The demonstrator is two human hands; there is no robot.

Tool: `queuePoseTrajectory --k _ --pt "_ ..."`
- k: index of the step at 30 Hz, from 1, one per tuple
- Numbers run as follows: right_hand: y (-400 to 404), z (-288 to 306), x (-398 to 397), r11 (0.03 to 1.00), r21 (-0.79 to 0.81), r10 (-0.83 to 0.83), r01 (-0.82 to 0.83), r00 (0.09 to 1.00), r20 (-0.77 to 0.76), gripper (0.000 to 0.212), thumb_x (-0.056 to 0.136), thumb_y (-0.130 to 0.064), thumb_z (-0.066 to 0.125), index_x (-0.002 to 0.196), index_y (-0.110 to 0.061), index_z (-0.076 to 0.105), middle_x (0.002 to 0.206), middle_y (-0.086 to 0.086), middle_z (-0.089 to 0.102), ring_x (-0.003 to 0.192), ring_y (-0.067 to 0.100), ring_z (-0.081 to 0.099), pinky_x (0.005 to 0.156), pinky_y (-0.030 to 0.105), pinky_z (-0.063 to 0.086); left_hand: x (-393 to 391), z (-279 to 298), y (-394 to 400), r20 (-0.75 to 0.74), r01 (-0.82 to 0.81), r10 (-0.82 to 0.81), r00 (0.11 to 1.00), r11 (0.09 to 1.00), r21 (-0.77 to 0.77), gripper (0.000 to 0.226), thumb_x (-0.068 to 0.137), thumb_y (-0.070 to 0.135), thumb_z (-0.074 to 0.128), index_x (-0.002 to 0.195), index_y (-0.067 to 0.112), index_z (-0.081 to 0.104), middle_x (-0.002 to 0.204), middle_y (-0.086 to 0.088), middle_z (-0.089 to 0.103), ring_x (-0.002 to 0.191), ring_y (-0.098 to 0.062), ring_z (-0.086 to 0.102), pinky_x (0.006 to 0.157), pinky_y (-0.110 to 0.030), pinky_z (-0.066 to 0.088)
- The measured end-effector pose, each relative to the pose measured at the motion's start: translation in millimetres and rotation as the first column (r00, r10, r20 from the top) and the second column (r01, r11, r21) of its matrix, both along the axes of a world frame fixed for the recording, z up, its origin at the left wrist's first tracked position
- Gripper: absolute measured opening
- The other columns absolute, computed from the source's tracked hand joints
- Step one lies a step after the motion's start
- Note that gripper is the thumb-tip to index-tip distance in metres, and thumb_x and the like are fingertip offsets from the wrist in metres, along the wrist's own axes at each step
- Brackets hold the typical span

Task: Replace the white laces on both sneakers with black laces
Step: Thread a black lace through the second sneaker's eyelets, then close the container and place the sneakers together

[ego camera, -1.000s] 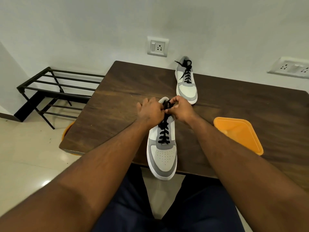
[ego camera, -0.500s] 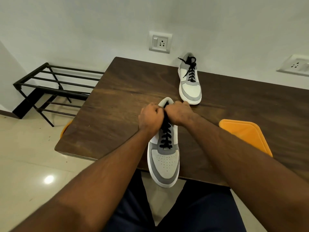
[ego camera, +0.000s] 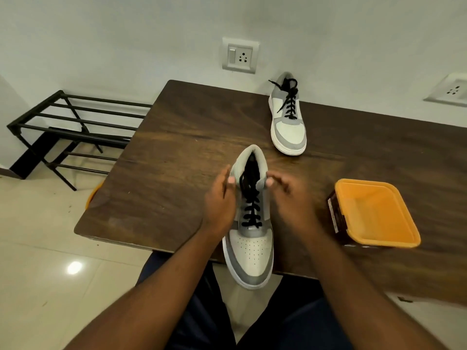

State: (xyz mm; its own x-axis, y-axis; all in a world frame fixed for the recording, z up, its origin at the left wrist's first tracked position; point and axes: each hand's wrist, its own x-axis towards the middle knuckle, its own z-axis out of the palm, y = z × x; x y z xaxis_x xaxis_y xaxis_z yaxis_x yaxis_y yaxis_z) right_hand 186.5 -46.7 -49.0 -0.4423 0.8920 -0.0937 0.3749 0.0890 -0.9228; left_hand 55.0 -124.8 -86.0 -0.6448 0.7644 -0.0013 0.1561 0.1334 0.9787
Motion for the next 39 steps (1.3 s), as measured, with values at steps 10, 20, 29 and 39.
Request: queuePoseTrajectory --k 10,20,29,39 --pt "13.2 -47.6 -45.1 0.962 0.243 0.119 -0.126 0.992 0.043 0.062 0.100 -0.024 0.050 0.153 -0.016 0.019 0.160 -0.007 0.009 0.148 0.005 0.005 0.112 0.006 0.007 -35.6 -33.7 41.3 -0.162 0.167 -0.165 0.973 0.986 0.000 0.049 0.106 0.018 0.038 0.153 0.012 0.027 0.161 -0.003 0.025 0.148 -0.006 0.017 0.122 -0.030 0.018" --pt "148.0 -8.8 -127.6 0.982 0.167 0.064 -0.092 0.984 0.166 0.045 0.103 -0.028 0.043 0.142 -0.007 0.044 0.146 0.014 0.047 0.136 0.025 0.040 0.108 0.028 0.030 -60.0 -11.4 104.4 -0.574 0.186 -0.343 0.743 0.931 -0.315 0.057 0.103 0.039 0.041 0.154 0.017 0.026 0.163 -0.003 0.020 0.150 -0.020 0.012 0.123 -0.041 0.015" --pt "199.6 -56.1 -50.6 0.920 0.347 -0.104 -0.180 0.743 0.661 0.075 0.094 -0.053 0.049 0.154 -0.035 0.008 0.162 0.011 0.001 0.147 0.041 0.003 0.117 0.051 0.014 -78.0 -37.6 169.7 -0.622 0.073 -0.392 0.678 0.878 -0.473 0.078 0.089 0.056 0.015 0.156 0.023 -0.008 0.165 -0.002 -0.012 0.150 -0.036 -0.012 0.121 -0.053 0.012" --pt "191.0 -77.4 -75.5 0.845 0.461 -0.121 -0.272 0.742 0.660 0.073 0.098 -0.041 0.044 0.155 -0.028 -0.001 0.161 0.016 0.008 0.148 0.038 0.004 0.119 0.048 0.012 -94.2 -42.5 205.8 -0.580 0.118 -0.422 0.697 0.865 -0.488 0.072 0.100 0.053 0.029 0.155 0.030 -0.013 0.163 0.004 -0.017 0.149 -0.042 -0.007 0.120 -0.057 0.010"
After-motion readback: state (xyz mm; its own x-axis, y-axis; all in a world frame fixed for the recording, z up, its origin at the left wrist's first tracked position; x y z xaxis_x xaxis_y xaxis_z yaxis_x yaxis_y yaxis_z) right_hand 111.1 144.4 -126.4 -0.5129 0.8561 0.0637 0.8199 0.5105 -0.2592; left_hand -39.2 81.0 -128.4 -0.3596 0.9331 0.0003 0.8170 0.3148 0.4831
